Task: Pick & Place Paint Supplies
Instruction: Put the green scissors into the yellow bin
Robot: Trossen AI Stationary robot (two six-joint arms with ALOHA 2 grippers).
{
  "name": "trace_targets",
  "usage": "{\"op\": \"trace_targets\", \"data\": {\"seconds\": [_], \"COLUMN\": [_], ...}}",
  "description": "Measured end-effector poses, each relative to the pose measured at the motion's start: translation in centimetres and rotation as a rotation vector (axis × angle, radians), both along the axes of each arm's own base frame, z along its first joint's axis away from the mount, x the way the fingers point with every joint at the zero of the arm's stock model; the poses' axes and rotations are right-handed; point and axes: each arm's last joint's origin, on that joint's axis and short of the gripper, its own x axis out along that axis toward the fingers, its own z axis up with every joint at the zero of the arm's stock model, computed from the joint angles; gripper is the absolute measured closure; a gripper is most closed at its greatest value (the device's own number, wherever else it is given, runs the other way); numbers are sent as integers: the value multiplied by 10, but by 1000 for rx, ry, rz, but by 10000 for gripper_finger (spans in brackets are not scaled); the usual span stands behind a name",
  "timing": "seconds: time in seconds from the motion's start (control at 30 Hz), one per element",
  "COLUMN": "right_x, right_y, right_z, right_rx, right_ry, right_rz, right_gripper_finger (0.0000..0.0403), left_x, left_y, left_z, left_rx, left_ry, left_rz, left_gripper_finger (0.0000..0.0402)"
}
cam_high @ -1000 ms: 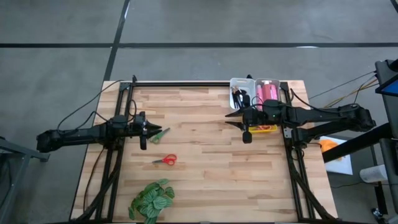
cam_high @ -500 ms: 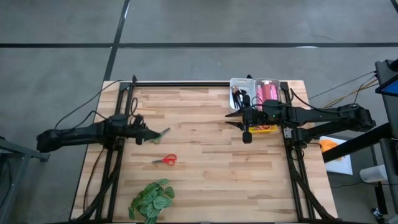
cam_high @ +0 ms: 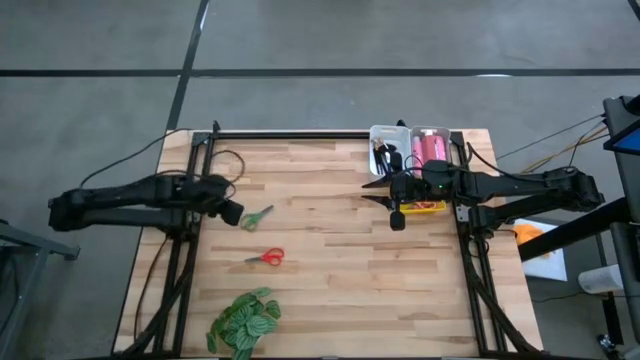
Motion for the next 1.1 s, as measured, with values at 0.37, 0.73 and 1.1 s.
{"op": "trace_targets", "data": {"seconds": [0.37, 0.73, 1.1], "right_x": [0, 0, 0], "right_y": [0, 0, 0], "right_z": [0, 0, 0], "right_rx": [0, 0, 0], "right_ry": [0, 0, 0], "right_rz": [0, 0, -1], "right_gripper_finger": [294, 294, 294], "left_x": [37, 53, 50], "left_y": [8, 12, 11], "left_z": [-41, -63, -78], "left_rx": [-28, -4, -3], "left_ry": [340, 402, 383], "left_rz": [-31, -61, -73], "left_gripper_finger": [315, 315, 319]}}
